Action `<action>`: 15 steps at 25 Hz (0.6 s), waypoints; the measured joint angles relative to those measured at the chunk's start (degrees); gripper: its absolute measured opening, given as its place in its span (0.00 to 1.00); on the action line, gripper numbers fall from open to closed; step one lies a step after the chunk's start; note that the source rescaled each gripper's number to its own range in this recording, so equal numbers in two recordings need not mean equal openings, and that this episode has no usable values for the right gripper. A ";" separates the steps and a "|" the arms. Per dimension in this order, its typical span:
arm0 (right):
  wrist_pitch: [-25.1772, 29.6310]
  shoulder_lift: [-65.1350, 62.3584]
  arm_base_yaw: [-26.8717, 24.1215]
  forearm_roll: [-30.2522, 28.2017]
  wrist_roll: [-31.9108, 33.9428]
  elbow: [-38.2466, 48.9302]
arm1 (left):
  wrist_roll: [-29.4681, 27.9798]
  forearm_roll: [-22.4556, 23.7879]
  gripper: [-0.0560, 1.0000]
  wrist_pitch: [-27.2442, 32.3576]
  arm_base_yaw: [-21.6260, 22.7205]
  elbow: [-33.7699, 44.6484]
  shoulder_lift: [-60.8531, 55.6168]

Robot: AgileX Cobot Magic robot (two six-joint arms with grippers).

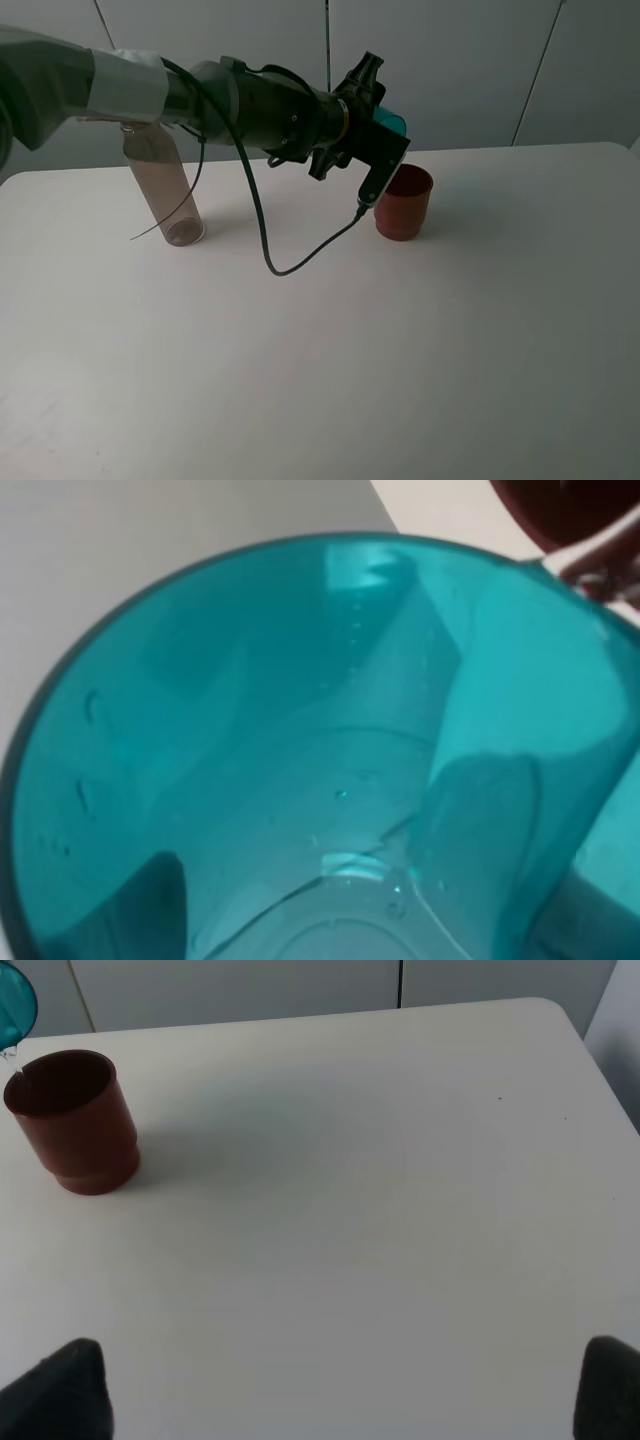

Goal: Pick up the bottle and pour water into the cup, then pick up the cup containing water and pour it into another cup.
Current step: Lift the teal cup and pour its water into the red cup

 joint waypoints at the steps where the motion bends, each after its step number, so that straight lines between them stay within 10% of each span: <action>1: 0.00 0.00 0.00 0.00 0.00 0.00 | 0.41 0.00 0.20 0.00 0.00 0.00 0.00; 15: 0.00 0.00 0.00 0.00 0.00 0.00 | 4.52 0.10 0.20 -1.32 -0.61 -2.75 0.00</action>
